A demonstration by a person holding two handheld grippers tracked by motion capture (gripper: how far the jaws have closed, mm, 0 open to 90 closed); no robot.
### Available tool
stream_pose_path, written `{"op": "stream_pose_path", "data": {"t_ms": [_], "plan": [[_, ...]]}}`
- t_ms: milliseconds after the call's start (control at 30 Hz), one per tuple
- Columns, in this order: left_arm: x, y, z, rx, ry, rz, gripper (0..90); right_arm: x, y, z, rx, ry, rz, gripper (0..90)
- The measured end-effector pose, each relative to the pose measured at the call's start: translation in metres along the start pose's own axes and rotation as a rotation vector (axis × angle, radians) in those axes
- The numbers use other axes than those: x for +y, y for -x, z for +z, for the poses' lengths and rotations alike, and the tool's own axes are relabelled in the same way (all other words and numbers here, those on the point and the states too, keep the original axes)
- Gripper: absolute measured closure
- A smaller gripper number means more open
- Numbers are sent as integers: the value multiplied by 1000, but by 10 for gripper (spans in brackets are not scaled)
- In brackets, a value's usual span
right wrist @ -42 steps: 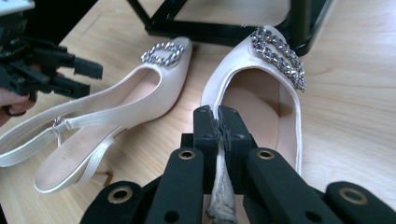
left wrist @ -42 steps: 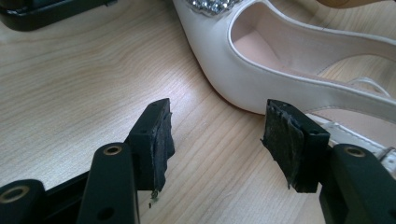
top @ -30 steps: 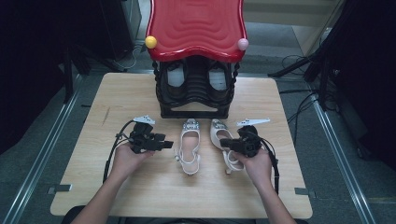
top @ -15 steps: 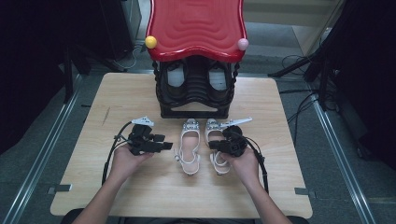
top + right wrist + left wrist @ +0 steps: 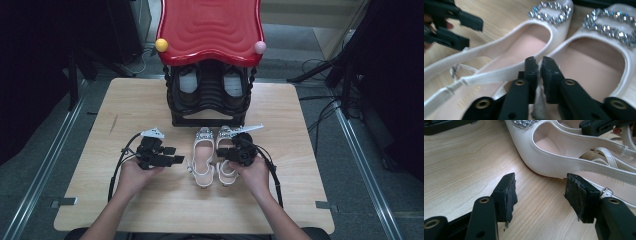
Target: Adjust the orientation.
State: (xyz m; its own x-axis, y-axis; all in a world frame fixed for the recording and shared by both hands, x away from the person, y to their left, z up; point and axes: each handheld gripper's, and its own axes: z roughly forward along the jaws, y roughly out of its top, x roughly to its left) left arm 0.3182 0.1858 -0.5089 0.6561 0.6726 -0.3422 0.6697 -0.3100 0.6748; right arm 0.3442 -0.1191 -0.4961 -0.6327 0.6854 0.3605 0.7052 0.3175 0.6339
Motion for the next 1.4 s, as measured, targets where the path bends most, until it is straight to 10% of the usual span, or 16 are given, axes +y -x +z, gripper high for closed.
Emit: {"op": "stream_pose_path", "data": {"t_ms": [233,533,767,1400], "plan": [[-1,3,2,18,-12,12,457,6,-1,-20,67,67,-33,801],[1,-3,11,11,-5,2,678,-4,23,-42,-22,95,-67,900],[7,-1,18,-41,-9,-10,873,-17,47,-39,-41,71,20,900],[8,6,39,-44,-75,-19,870,-27,62,-19,-64,27,83,900]]}}
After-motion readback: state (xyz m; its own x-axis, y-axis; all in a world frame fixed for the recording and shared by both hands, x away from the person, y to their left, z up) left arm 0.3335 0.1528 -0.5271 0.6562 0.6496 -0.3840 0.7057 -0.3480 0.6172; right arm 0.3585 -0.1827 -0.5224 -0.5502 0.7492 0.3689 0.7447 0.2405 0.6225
